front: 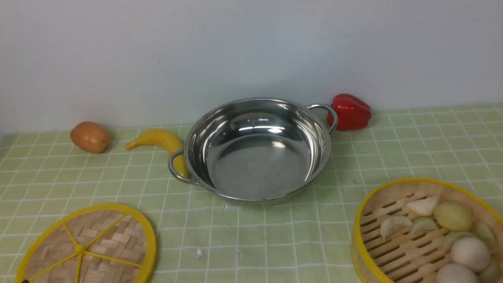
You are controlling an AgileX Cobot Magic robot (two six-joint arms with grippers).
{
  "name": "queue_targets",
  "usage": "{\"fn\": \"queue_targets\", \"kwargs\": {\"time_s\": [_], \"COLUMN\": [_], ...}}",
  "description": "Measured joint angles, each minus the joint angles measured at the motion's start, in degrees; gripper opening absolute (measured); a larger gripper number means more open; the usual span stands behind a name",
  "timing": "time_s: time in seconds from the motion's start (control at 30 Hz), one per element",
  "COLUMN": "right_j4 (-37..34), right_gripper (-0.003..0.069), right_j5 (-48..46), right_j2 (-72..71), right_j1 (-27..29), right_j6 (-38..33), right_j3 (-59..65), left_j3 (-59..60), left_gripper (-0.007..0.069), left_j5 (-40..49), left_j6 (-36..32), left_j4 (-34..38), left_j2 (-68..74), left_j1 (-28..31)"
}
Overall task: Place the steamer in the pot on the green tablecloth, and put the lid on the steamer.
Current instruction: 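Reach for and grasp the rim of the bamboo steamer holding the buns with the right gripper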
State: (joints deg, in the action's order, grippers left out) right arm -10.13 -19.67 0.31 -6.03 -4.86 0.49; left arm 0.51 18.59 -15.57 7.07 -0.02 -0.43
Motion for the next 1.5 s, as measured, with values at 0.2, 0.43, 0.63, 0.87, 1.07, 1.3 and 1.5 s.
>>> {"fn": "queue_targets", "kwargs": {"time_s": [0.2, 0.43, 0.63, 0.87, 1.07, 1.3, 1.5], "right_j4": [0.00, 0.00, -0.01, -0.53, -7.37, -9.60, -13.38], "right_gripper": [0.0240, 0.0240, 0.0240, 0.0240, 0.0240, 0.0240, 0.0240], "right_j5": [0.00, 0.00, 0.00, 1.70, 0.62, -19.95, -30.60], "right_j2": [0.00, 0.00, 0.00, 0.00, 1.28, 7.01, 9.63], "right_j1": [0.00, 0.00, 0.00, 0.00, 0.00, 0.00, 0.00], "right_j6": [0.00, 0.00, 0.00, 0.00, 0.00, 0.00, 0.00], "right_j3": [0.00, 0.00, 0.00, 0.00, -9.99, -27.43, -32.75], "left_j3": [0.00, 0.00, 0.00, 0.00, 0.00, 0.00, 0.00], "left_gripper": [0.0243, 0.0243, 0.0243, 0.0243, 0.0243, 0.0243, 0.0243], "left_j5": [0.00, 0.00, 0.00, 0.00, 0.00, 0.00, 0.00], "left_j6": [0.00, 0.00, 0.00, 0.00, 0.00, 0.00, 0.00], "left_j4": [0.00, 0.00, 0.00, 0.00, 0.00, 0.00, 0.00], "left_j2": [0.00, 0.00, 0.00, 0.00, 0.00, 0.00, 0.00], "left_j1": [0.00, 0.00, 0.00, 0.00, 0.00, 0.00, 0.00]}}
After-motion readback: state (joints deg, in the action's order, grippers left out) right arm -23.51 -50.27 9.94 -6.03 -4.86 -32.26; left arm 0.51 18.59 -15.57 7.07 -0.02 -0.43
